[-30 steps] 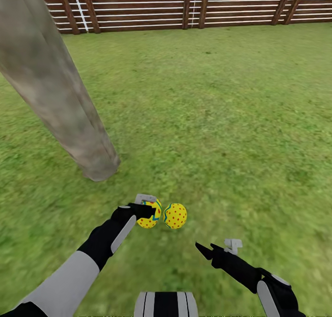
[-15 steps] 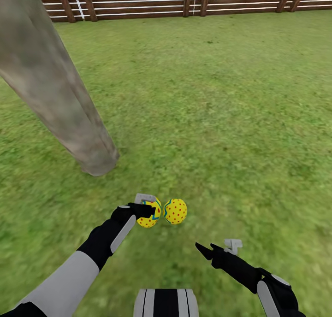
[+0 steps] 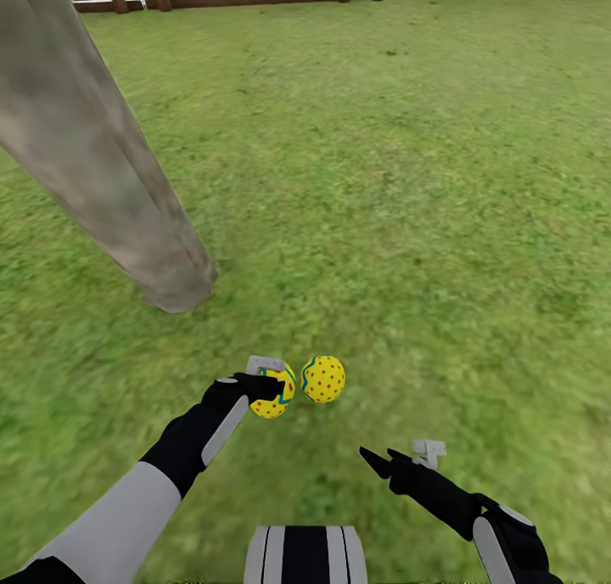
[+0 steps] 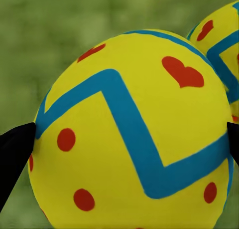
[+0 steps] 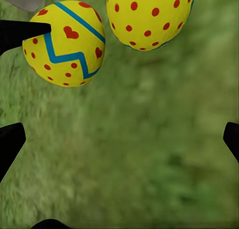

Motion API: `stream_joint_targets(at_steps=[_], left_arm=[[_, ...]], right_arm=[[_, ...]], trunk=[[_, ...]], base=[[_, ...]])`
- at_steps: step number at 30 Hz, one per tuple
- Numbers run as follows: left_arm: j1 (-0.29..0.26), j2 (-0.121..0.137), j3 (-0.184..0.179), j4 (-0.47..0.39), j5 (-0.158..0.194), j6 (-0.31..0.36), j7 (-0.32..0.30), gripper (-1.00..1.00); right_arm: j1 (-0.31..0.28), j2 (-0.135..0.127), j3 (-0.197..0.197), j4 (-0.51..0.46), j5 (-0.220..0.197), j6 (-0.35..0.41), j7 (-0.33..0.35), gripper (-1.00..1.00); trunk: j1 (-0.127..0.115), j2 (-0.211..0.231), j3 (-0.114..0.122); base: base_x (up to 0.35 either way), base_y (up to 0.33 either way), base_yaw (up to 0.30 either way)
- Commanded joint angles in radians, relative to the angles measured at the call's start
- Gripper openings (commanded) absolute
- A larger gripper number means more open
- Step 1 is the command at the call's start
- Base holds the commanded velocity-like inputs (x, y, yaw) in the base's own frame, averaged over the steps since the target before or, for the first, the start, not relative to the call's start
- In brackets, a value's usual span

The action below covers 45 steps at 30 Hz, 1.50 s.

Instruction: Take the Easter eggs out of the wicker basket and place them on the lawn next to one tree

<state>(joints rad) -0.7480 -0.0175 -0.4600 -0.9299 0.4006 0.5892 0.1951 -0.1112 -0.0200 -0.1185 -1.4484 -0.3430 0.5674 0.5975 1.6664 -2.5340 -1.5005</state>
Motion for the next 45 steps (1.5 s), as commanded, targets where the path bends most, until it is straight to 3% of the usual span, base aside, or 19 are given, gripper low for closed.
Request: stream_joint_targets(at_steps=[1, 4, 24, 28, 32, 45], left_arm=[[-0.001, 0.0, -0.002, -0.001, 0.01, 0.003, 0.009, -1.0], [-0.001, 0.001, -0.002, -0.001, 0.01, 0.003, 0.008, -1.0], [-0.001, 0.001, -0.002, -0.001, 0.01, 0.003, 0.009, -1.0], [-0.001, 0.001, -0.002, -0.001, 0.01, 0.003, 0.008, -1.0], [-0.001, 0.001, -0.002, -0.001, 0.01, 0.003, 0.009, -1.0], [-0.001, 0.001, -0.003, -0.014, 0.01, 0.003, 0.007, -1.0]], right_arm=[[0.0, 0.0, -0.001, -0.001, -0.007, 0.008, 0.001, 1.0], [0.0, 0.0, -0.001, 0.0, -0.007, 0.008, 0.001, 1.0], [0.0, 0.0, -0.001, 0.005, -0.007, 0.008, 0.002, 1.0], [0.0, 0.0, -0.001, 0.005, -0.007, 0.008, 0.001, 1.0], [0.0, 0.0, -0.001, 0.006, -0.007, 0.008, 0.001, 1.0], [-0.001, 0.0, -0.001, 0.006, -0.007, 0.008, 0.002, 1.0]], trunk=[[0.0, 0.0, -0.001], [0.0, 0.0, -0.001], [0.009, -0.005, -0.078], [0.009, -0.005, -0.078], [0.011, -0.006, -0.094], [0.011, -0.006, -0.094]], base=[[0.0, 0.0, 0.0], [0.0, 0.0, 0.0], [0.0, 0.0, 0.0], [0.0, 0.0, 0.0], [0.0, 0.0, 0.0], [0.0, 0.0, 0.0]])
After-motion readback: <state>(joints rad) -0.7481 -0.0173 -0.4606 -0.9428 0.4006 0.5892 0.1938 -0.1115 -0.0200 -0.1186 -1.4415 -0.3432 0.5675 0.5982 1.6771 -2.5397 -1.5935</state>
